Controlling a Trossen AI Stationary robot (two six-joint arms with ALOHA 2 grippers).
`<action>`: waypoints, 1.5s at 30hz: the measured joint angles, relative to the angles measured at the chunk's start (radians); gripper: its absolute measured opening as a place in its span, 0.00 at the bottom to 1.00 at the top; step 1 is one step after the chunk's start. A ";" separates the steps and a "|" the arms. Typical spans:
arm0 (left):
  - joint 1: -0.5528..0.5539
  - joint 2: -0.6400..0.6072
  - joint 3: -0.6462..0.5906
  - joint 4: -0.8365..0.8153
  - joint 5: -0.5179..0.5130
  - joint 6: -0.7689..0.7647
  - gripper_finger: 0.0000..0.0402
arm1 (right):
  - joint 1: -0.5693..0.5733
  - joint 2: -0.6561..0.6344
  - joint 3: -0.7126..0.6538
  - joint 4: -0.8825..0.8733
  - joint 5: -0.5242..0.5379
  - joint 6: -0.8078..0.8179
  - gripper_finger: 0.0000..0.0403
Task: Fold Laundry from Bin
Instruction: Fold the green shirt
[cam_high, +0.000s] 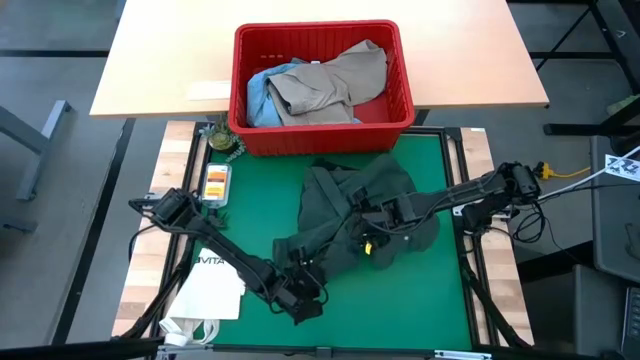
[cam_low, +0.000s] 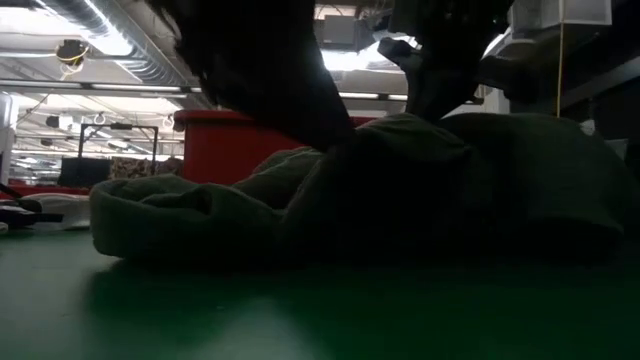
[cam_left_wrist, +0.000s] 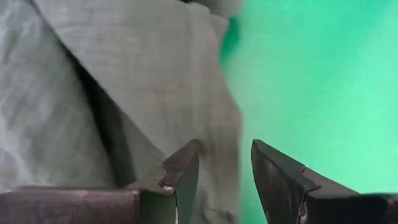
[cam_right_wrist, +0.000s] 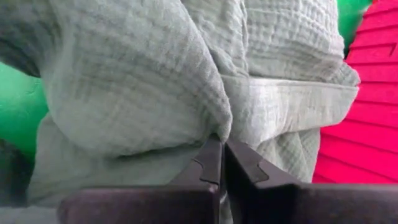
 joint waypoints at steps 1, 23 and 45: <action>0.006 0.005 0.000 0.008 -0.002 0.000 0.35 | 0.000 0.000 0.000 0.000 -0.004 0.000 0.02; 0.099 0.045 0.000 0.009 -0.020 -0.019 0.02 | 0.002 0.000 -0.001 0.007 -0.012 0.000 0.02; 0.098 0.045 0.000 0.009 -0.021 -0.021 0.00 | 0.002 0.000 -0.001 0.008 -0.020 0.060 0.31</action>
